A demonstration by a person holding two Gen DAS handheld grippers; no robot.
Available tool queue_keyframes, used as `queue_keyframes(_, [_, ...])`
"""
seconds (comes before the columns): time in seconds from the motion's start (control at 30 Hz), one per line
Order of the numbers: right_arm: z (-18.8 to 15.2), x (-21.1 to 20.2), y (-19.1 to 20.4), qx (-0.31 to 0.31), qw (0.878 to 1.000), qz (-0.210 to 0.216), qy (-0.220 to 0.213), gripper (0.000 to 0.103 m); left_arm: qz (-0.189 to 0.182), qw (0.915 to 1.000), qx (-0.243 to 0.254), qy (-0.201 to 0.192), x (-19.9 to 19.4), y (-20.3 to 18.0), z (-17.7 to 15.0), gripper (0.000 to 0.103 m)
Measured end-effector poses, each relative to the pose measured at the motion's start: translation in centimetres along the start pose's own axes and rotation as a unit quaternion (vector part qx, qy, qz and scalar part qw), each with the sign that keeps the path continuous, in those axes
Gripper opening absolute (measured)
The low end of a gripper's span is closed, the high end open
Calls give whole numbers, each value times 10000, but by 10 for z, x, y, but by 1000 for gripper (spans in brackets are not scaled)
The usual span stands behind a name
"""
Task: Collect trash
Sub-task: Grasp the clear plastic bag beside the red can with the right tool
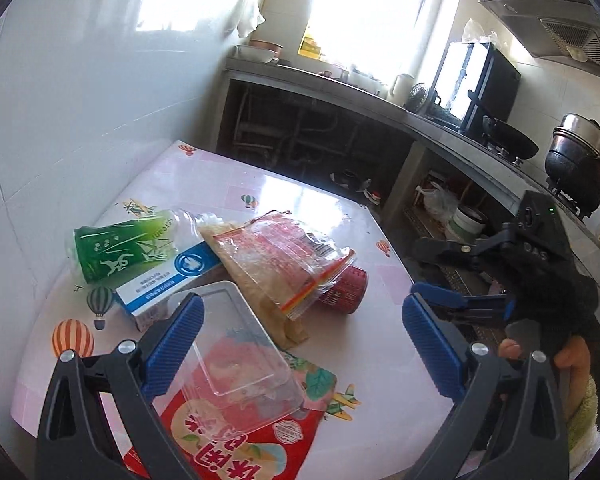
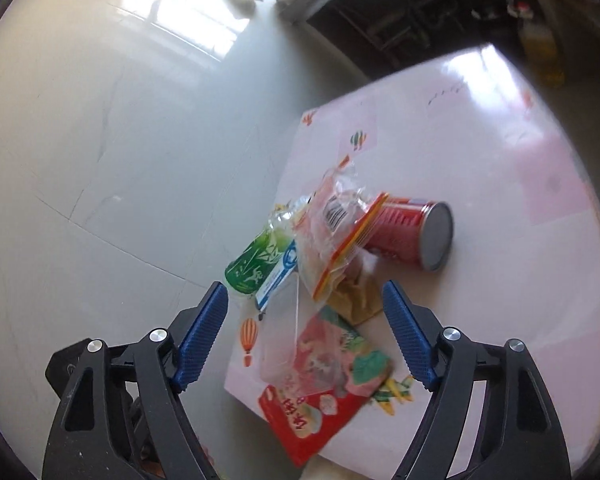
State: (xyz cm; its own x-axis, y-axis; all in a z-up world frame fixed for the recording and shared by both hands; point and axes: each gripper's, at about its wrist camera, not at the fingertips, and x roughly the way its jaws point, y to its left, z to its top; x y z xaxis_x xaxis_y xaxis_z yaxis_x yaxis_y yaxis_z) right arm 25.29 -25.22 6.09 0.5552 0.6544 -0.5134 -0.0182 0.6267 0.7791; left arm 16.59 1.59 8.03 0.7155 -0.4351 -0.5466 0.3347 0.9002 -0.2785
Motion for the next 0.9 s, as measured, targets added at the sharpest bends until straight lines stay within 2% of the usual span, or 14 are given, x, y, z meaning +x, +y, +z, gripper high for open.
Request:
queue_keyframes(0.13, [-6,47,2,313,9989,-177,311,71,11,10000,-69,45,-2,13,-2,97])
queue_keyframes(0.3, [0,80,-5,661,9962,-505,249,64,12,9999,-144,44,-4,28,-3,97])
queue_keyframes(0.43, [6,97,-15,911,9939,-588,185,56,9,9998,-190,45,-4,37,-2,97])
queue_keyframes(0.53, [5,103,-16,994,9934,-561,102,44,-2,9997,-241,72,-3,43,-2,97])
queue_keyframes(0.6, [5,107,-17,1042,9930,-553,56,28,-9,9996,-265,90,-2,46,-2,97])
queue_keyframes(0.7, [4,104,-19,1112,9927,-472,8,15,-23,9995,-297,101,-1,49,-3,95])
queue_keyframes(0.9, [5,94,-8,969,9950,-235,-85,7,-28,9991,-394,134,2,54,-2,94])
